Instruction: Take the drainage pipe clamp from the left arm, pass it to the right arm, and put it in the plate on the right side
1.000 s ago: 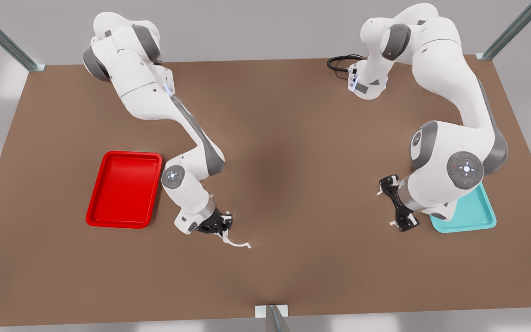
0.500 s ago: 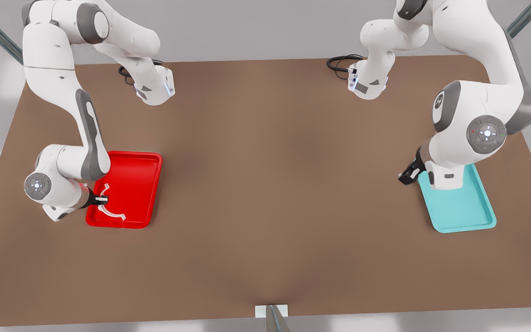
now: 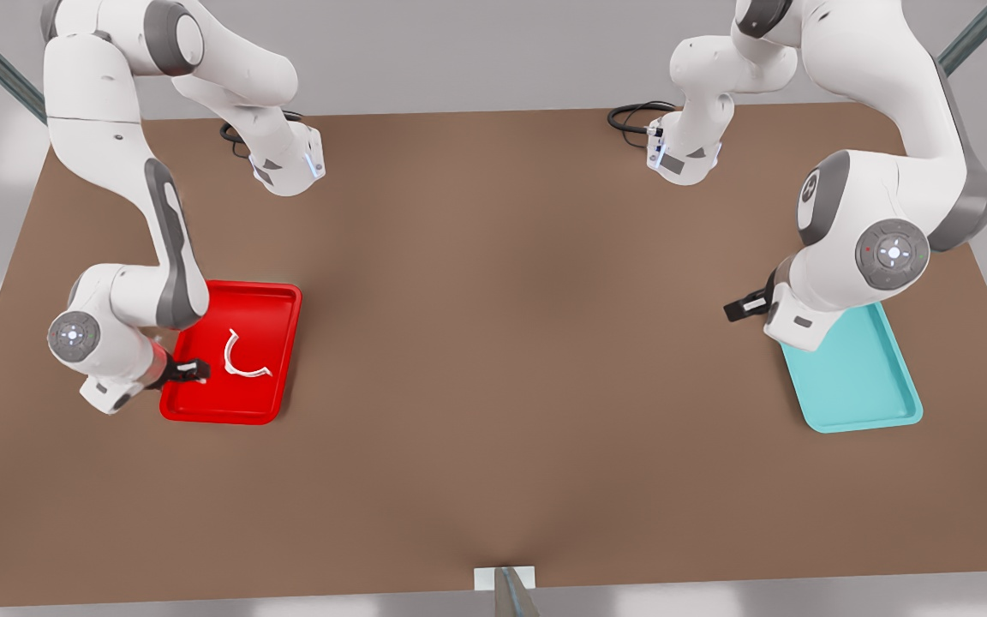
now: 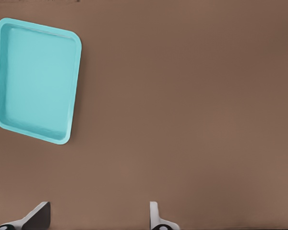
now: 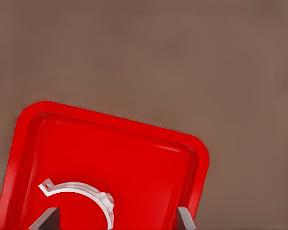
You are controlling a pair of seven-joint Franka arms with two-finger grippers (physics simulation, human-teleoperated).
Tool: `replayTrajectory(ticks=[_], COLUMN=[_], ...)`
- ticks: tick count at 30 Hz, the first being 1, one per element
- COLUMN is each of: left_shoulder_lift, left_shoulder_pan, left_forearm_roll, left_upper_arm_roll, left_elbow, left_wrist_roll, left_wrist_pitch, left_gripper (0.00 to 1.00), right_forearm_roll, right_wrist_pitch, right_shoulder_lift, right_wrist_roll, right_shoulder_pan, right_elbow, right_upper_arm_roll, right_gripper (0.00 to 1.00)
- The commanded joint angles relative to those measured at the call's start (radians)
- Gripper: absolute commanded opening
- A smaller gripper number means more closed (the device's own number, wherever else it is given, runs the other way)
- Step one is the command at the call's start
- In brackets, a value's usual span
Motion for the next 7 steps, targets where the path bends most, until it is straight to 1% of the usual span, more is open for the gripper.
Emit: replayTrajectory(ticks=[1, 2, 3, 4, 5, 6, 7], left_shoulder_lift=[0.0, 0.0, 0.0, 0.0, 0.0, 0.0, 0.0], left_shoulder_pan=[0.0, 0.0, 0.0, 0.0, 0.0, 0.0, 0.0], left_forearm_roll=[0.002, 0.002, 0.002, 0.002, 0.002, 0.0, 0.002], left_upper_arm_roll=[-0.001, -0.001, 0.001, 0.001, 0.001, 0.001, -0.001], left_elbow=[0.001, 0.001, 0.001, 0.001, 0.001, 0.001, 0.001], left_wrist_roll=[0.344, 0.344, 0.344, 0.344, 0.344, 0.344, 0.344], left_wrist_pitch=[0.0, 0.0, 0.0, 0.0, 0.0, 0.0, 0.0], left_gripper=[1.0, 1.0, 1.0, 1.0, 1.0, 1.0, 1.0], right_forearm_roll=[0.053, 0.111, 0.125, 0.128, 0.125, 0.123, 0.122], right_wrist_pitch=[-0.285, -0.485, -0.6, -0.66, -0.672, -0.692, -0.666], right_shoulder_lift=[-0.003, -0.015, -0.029, -0.052, -0.103, -0.147, -0.182], right_wrist_roll=[0.002, 0.151, 0.159, 0.171, 0.192, 0.211, 0.209], right_shoulder_pan=[0.037, 0.05, 0.042, 0.042, 0.048, 0.051, 0.048], right_elbow=[0.156, 0.286, 0.358, 0.398, 0.389, 0.359, 0.304], right_upper_arm_roll=[0.003, 0.004, 0.001, 0.0, 0.0, 0.001, 0.001], right_gripper=[1.0, 1.0, 1.0, 1.0, 1.0, 1.0, 1.0])
